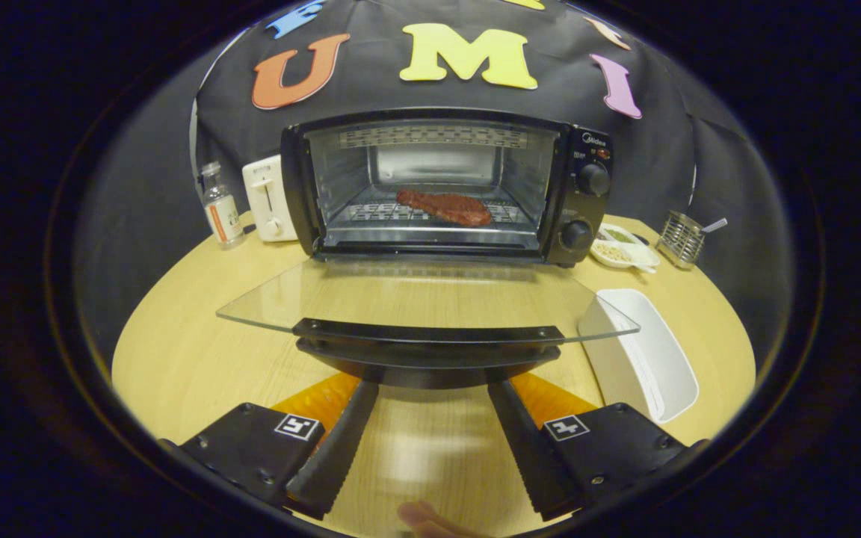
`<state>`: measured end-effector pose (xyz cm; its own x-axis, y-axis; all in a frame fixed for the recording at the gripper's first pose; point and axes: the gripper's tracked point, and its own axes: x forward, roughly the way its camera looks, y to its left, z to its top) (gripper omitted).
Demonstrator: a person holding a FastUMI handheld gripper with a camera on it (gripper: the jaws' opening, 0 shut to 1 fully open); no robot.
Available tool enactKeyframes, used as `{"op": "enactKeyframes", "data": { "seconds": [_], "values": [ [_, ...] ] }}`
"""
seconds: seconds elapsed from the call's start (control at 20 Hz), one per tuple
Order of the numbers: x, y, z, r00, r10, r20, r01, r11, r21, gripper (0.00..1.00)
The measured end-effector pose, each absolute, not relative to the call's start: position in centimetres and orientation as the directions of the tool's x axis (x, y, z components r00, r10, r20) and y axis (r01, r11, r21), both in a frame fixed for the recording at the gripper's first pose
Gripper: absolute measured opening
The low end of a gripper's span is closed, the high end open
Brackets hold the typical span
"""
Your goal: Open the toaster oven, put the food inside, and close the toaster oven door.
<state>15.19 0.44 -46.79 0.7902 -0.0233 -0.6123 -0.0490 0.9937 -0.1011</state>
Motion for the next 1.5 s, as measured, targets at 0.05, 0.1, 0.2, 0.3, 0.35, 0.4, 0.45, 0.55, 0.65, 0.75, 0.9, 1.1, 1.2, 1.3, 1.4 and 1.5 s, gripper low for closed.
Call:
{"op": "enactKeyframes", "data": {
  "seconds": [0.05,0.1,0.2,0.3,0.35,0.4,0.45,0.55,0.65,0.75,0.9,1.1,1.2,1.3,1.4,1.5],
  "values": [
    [15.6,0.6,-46.3,0.796,-0.023,-0.605,-0.048,0.994,-0.102,0.94],
    [16.1,0.6,-45.8,0.801,-0.022,-0.598,-0.050,0.993,-0.104,0.94],
    [17.2,0.6,-44.6,0.818,-0.024,-0.574,-0.050,0.993,-0.111,0.94],
    [18.4,0.5,-43.2,0.838,-0.032,-0.545,-0.036,0.993,-0.114,0.94],
    [18.8,0.6,-42.6,0.844,-0.030,-0.535,-0.035,0.993,-0.111,0.94],
    [19.4,0.7,-41.8,0.852,-0.024,-0.523,-0.037,0.994,-0.106,0.94],
    [20.1,0.9,-40.8,0.860,-0.019,-0.509,-0.042,0.993,-0.108,0.94],
    [21.6,0.5,-39.1,0.882,-0.030,-0.471,-0.031,0.992,-0.120,0.94],
    [23.2,0.1,-37.0,0.898,-0.041,-0.437,-0.005,0.995,-0.104,0.96],
    [24.9,-0.5,-34.7,0.918,-0.058,-0.393,0.028,0.996,-0.081,0.97],
    [25.1,-1.5,-31.3,0.937,-0.063,-0.344,0.050,0.998,-0.047,0.97],
    [21.7,-1.7,-26.4,0.957,-0.053,-0.286,0.038,0.998,-0.058,0.96],
    [18.8,-1.4,-23.5,0.969,-0.026,-0.246,0.012,0.998,-0.060,0.96],
    [15.7,-1.7,-20.0,0.984,-0.022,-0.176,0.009,0.997,-0.073,0.96],
    [12.0,-1.4,-16.5,0.994,-0.019,-0.105,0.009,0.995,-0.095,0.96],
    [8.4,-1.6,-13.7,0.998,-0.035,-0.055,0.026,0.988,-0.152,0.96]
  ]
}}
